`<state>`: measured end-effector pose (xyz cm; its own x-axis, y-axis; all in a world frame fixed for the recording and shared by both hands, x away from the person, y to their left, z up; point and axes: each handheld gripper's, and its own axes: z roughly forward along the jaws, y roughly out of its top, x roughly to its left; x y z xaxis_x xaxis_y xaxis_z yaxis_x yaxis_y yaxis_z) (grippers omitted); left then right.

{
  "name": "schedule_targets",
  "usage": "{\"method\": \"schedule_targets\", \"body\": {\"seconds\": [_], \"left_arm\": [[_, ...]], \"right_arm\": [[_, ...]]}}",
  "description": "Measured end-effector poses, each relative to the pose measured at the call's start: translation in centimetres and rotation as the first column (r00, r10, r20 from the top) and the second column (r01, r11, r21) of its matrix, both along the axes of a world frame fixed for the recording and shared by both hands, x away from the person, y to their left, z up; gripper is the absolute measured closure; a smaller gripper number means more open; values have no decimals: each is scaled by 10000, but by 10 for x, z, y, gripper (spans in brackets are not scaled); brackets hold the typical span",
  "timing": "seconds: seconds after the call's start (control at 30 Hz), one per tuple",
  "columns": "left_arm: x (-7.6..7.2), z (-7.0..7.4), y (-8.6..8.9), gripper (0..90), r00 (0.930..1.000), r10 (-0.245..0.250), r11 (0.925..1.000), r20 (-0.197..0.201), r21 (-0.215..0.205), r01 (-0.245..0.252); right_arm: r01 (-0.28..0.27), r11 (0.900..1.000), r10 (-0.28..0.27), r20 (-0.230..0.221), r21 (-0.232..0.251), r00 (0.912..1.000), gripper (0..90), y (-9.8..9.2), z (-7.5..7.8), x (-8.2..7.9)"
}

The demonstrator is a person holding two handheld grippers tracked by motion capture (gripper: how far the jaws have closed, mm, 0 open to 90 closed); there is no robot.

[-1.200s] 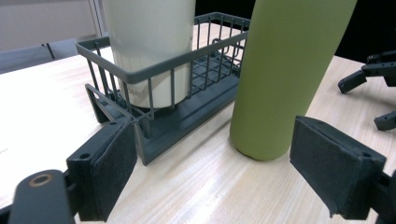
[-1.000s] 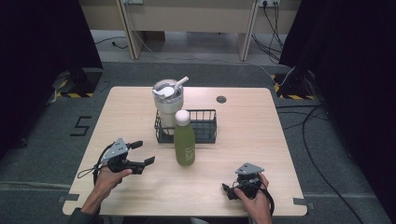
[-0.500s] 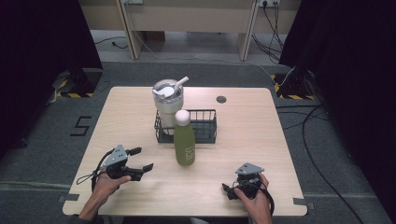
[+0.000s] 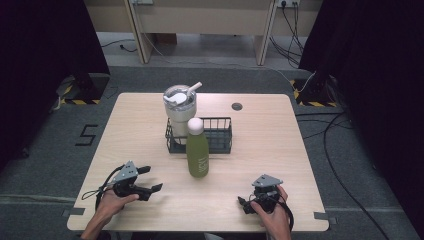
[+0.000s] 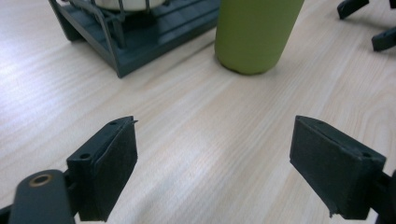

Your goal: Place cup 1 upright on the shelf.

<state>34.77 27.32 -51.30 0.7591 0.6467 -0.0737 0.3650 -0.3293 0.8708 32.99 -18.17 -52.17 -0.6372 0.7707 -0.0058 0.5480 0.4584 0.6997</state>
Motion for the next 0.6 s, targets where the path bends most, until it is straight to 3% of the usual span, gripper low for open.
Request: {"method": "schedule_targets", "body": {"seconds": [0.1, 0.17, 0.4, 0.6], "left_arm": [[-1, -1, 0, 148, 9999, -42, 9999, -160, 161, 45], [-2, -4, 0, 148, 9996, -19, 9988, -284, 486, 33], [-4, -8, 2, 149, 9984, 71, 9979, -568, 654, -34], [-9, -8, 3, 149, 9986, 82, 9949, -523, 1006, -29]], "right_arm": [[0, 10000, 0, -1, 1, 10000, 4, 0, 0, 0], [1, 10000, -1, -1, 0, 10000, 3, 0, 0, 0], [0, 10000, 0, -2, 1, 10000, 4, 0, 0, 0], [6, 10000, -6, -1, 4, 10000, 4, 0, 0, 0]]}}
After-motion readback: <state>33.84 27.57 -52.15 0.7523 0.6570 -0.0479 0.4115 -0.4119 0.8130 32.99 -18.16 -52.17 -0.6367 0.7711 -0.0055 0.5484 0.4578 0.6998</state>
